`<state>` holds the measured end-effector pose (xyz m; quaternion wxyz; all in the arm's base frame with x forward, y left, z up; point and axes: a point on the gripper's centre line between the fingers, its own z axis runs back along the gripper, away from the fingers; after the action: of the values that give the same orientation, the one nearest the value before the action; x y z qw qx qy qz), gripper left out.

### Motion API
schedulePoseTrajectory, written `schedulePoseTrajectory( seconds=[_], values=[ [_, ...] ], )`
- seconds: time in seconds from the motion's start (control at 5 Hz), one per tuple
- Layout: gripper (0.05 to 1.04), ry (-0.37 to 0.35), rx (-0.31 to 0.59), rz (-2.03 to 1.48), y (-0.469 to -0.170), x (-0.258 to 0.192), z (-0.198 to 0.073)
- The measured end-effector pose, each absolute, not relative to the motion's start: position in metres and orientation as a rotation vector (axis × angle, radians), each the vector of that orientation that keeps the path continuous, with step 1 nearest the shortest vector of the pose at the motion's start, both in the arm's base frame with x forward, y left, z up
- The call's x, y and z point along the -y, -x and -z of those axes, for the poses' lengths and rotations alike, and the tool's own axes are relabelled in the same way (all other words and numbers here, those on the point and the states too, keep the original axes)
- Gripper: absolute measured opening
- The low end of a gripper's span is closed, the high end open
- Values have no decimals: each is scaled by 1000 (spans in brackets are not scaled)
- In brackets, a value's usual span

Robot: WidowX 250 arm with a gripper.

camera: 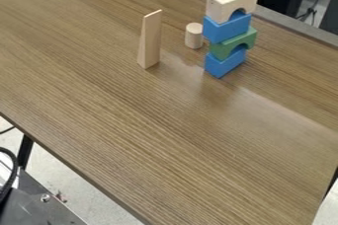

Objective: Moves the white arch to the right side

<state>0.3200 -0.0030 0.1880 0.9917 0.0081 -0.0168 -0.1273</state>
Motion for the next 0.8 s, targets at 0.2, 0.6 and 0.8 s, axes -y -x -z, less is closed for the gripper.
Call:
schedulePoseTrajectory(
  seconds=[0.2,0.6,0.8],
  values=[
    [999,-20,58,264,-331,1,-190],
    [999,-45,100,244,-343,-8,-186],
    [999,-47,110,245,-345,-8,-186]
  ],
)
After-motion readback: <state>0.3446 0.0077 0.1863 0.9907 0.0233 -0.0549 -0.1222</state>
